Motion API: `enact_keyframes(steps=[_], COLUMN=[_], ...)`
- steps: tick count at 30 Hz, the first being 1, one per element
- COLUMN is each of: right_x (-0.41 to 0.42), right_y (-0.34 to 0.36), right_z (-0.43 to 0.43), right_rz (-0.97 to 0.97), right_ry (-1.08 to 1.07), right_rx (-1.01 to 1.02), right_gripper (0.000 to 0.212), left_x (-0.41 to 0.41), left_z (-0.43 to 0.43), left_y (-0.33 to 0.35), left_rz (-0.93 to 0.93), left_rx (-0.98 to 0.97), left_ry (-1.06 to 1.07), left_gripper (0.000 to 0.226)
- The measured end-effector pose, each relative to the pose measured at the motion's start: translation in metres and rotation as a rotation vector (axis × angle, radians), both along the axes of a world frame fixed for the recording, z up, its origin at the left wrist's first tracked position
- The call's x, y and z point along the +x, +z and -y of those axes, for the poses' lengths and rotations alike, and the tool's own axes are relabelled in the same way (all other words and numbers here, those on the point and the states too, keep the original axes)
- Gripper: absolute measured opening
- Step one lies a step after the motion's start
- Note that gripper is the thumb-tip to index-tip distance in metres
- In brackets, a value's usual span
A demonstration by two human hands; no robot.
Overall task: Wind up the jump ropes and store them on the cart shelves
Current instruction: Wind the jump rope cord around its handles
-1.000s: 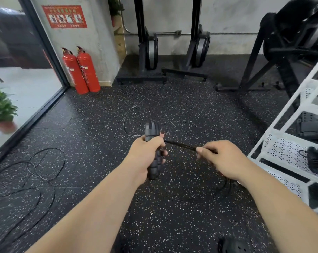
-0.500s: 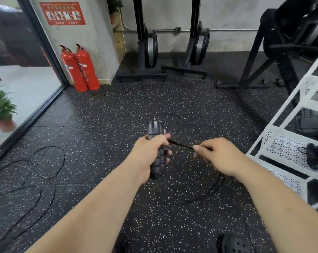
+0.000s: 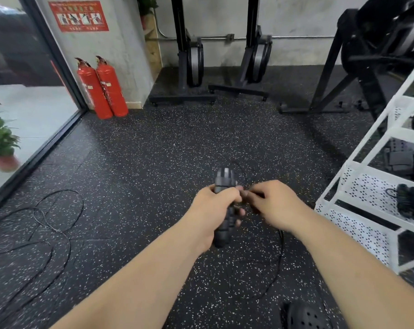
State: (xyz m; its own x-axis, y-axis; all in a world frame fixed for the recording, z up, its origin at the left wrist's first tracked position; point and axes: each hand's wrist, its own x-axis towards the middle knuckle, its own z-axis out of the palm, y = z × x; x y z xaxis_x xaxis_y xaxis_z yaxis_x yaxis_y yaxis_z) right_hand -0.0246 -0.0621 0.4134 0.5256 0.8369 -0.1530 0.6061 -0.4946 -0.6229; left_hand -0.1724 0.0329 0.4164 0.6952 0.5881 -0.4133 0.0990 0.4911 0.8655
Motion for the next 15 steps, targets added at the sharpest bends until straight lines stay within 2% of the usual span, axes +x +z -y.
enact_keyframes(steps=[5,7,10,12,15], right_x=[0.022,0.024,0.017,0.008,-0.001], right_y=[0.014,0.014,0.008,0.003,-0.003], right_z=[0.018,0.02,0.015,0.009,0.002], right_rz=[-0.114,-0.063,0.053,0.067,0.049], right_ry=[0.01,0.025,-0.017,-0.035,-0.003], right_rx=[0.02,0.01,0.041,0.062,0.032], right_gripper=[0.035,0.035,0.037,0.038,0.035], left_x=[-0.009,-0.009,-0.006,-0.003,-0.001], left_z=[-0.031,-0.032,-0.021,-0.007,0.007], left_y=[0.004,0.003,-0.001,-0.002,-0.002], left_rz=[0.024,0.009,-0.021,-0.009,0.007], left_rx=[0.011,0.029,0.035,0.008,0.003], left_ry=[0.151,0.154,0.097,0.013,-0.05], left_gripper=[0.026,0.023,0.027,0.033,0.03])
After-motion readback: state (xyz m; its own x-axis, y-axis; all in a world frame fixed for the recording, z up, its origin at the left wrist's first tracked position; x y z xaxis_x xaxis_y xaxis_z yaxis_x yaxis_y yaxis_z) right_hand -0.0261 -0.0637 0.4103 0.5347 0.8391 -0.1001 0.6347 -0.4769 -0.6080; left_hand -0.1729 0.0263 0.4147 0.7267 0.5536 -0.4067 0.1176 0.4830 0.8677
